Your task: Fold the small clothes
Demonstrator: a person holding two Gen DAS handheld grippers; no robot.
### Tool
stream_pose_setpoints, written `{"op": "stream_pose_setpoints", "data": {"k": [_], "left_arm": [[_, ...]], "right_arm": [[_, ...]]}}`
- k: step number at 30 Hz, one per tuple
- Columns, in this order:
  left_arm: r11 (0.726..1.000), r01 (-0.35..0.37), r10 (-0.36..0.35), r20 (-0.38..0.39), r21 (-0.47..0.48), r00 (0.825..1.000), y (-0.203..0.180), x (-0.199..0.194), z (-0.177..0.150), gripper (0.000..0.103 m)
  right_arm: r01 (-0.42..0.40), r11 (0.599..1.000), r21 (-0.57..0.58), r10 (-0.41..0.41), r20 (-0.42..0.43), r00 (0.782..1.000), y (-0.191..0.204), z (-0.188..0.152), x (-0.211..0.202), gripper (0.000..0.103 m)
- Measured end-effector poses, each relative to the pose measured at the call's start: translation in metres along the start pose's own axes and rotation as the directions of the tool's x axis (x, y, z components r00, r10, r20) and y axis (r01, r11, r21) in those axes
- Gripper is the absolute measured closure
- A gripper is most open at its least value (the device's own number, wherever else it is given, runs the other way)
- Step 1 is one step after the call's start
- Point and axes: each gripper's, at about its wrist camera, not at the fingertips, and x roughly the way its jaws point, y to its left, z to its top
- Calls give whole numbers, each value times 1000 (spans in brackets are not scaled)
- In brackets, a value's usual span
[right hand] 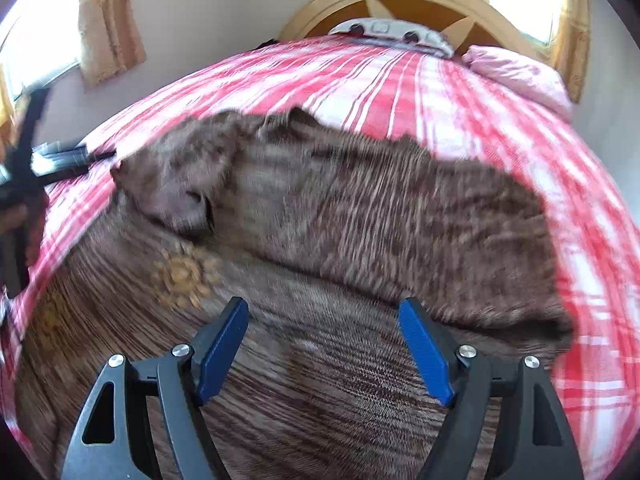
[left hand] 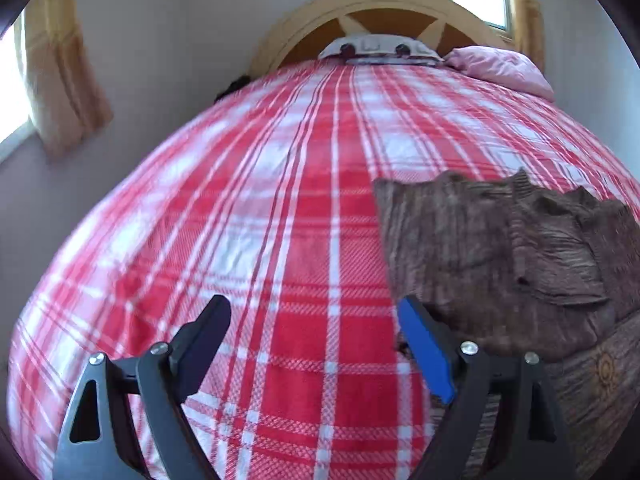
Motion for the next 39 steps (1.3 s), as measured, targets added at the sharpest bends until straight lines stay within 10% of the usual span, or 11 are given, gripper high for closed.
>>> {"op": "stream_pose_setpoints", "data": {"k": [5, 12, 14, 16, 19, 23, 32, 35, 39], "left_arm": [[999, 30, -31, -60, -19, 998, 1, 11, -7, 14], [999, 24, -26, -55, -34, 998, 0, 3, -15, 11], [998, 30, -33, -60, -51, 998, 3, 7, -14, 9], [997, 42, -46, -67, -65, 997, 5, 12, -12, 9], [995, 57, -63, -72, -78, 995, 9, 16, -12, 9], [995, 62, -68, -70, -79, 995, 9, 17, -11, 9], [998, 50, -52, -42, -34, 998, 1, 11, -11, 2], [999, 31, -32, -37, -17, 999, -2, 10, -10, 2], [999, 29, -30, -35, -21, 999, -1, 10, -10, 2]], "right_arm": [[10, 991, -133, -10, 3, 1000, 55, 43, -18, 25], [81, 955, -285, -108, -79, 991, 109, 76, 57, 25], [124, 940, -318, -150, -58, 987, 117, 77, 71, 33], [134, 939, -318, -158, -51, 986, 119, 78, 75, 63], [110, 953, -283, -128, -47, 991, 111, 80, 74, 90], [40, 988, -147, -45, -30, 999, 82, 88, 63, 99], [-111, 988, 108, 113, -19, 993, 27, 96, 50, 100], [-220, 934, 282, 264, -126, 956, 0, 88, 74, 99], [-104, 967, 235, 137, -132, 982, -6, 79, 75, 99]]}}
